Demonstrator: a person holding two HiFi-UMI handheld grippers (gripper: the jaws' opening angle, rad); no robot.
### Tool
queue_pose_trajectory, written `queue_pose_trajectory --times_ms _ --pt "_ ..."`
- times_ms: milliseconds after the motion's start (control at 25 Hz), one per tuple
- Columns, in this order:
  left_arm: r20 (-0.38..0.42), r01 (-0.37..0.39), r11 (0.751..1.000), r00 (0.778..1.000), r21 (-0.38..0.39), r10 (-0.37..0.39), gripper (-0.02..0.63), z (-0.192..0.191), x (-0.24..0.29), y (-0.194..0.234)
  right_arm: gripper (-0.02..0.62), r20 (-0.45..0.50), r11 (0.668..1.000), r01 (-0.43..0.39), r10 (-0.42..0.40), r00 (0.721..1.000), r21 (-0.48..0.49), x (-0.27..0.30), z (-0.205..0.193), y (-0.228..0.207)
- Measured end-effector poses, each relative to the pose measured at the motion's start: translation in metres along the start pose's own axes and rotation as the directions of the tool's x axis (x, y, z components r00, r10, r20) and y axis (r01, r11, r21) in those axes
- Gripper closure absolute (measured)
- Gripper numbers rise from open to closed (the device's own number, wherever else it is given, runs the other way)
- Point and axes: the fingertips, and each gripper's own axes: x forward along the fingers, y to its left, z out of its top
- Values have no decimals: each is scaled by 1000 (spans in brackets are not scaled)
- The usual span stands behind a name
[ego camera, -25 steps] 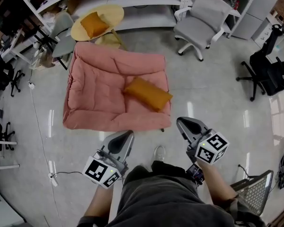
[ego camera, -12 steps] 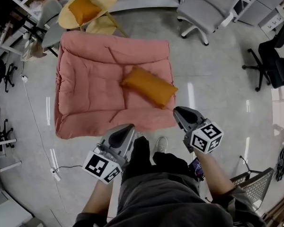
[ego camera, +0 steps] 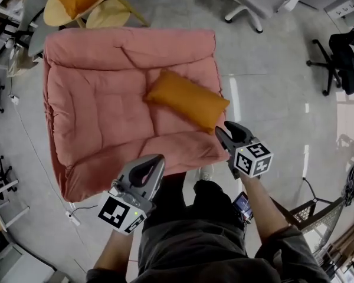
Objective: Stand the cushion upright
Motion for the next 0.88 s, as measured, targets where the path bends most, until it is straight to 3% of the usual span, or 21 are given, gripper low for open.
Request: queue_pose_trajectory --times_ms 440,520,680,800,880 --pt "-83 15 999 996 -50 -19 595 -46 22 67 332 -207 969 174 -136 969 174 117 -105 -114" --pt "-93 18 998 995 -62 -24 597 -51 25 72 321 -243 951 169 -106 964 257 130 -124 -127" --pt "-110 18 996 994 -84 -27 597 -60 29 83 319 -247 916 82 20 969 394 149 -145 -133" --pt "-116 16 995 993 -96 -27 597 -64 33 89 321 -239 919 44 55 970 391 156 -146 -137" --pt "-116 19 995 993 -99 -30 597 -63 35 88 391 -231 943 38 42 972 331 156 -137 -134"
